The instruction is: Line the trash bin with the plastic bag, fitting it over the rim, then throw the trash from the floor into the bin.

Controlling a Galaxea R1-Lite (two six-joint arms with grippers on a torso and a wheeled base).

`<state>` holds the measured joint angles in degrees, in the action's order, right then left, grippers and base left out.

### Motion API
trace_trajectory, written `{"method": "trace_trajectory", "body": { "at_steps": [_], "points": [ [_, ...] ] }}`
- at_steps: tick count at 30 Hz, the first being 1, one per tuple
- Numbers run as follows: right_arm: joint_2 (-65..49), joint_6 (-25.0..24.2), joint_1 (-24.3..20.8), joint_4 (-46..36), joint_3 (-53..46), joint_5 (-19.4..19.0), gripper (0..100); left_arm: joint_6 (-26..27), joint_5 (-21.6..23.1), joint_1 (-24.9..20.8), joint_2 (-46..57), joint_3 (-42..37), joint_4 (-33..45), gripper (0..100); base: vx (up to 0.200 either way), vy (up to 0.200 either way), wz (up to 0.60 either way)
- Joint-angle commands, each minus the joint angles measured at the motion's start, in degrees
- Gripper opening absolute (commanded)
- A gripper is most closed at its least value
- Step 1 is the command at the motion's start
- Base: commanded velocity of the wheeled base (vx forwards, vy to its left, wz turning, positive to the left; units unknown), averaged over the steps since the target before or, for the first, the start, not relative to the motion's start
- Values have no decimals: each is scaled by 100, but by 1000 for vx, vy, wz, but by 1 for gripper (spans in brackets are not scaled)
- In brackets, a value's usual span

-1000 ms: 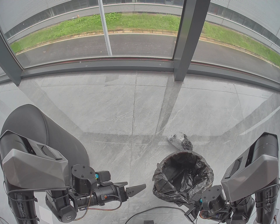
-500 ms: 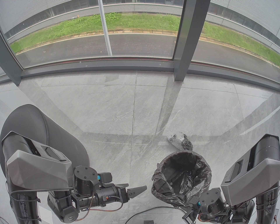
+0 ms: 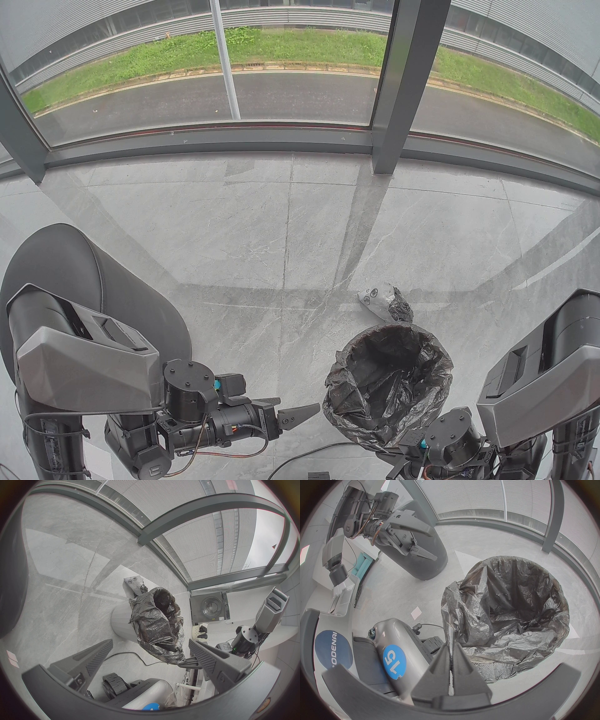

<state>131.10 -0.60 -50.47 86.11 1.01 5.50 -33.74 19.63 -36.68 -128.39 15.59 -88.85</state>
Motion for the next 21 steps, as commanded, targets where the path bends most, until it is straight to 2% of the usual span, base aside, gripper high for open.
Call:
{"method": "trace_trajectory", "body": {
  "at_steps": [1, 8, 9, 21],
  "points": [
    [21, -2, 11, -7, -84, -5, 0, -1, -3, -41, -37, 14, -10, 100, 0, 0, 0],
    [56, 25, 37, -7, -92, -181, 0, -1, -3, -41, -54, 40, -1, 100, 0, 0, 0],
    [56, 33, 28, -7, -92, -216, 100, -1, -3, -41, -63, 40, -1, 100, 0, 0, 0],
    [65, -2, 37, 2, -92, -611, 100, -9, -20, -50, -151, 76, -1, 100, 0, 0, 0]
  ]
}}
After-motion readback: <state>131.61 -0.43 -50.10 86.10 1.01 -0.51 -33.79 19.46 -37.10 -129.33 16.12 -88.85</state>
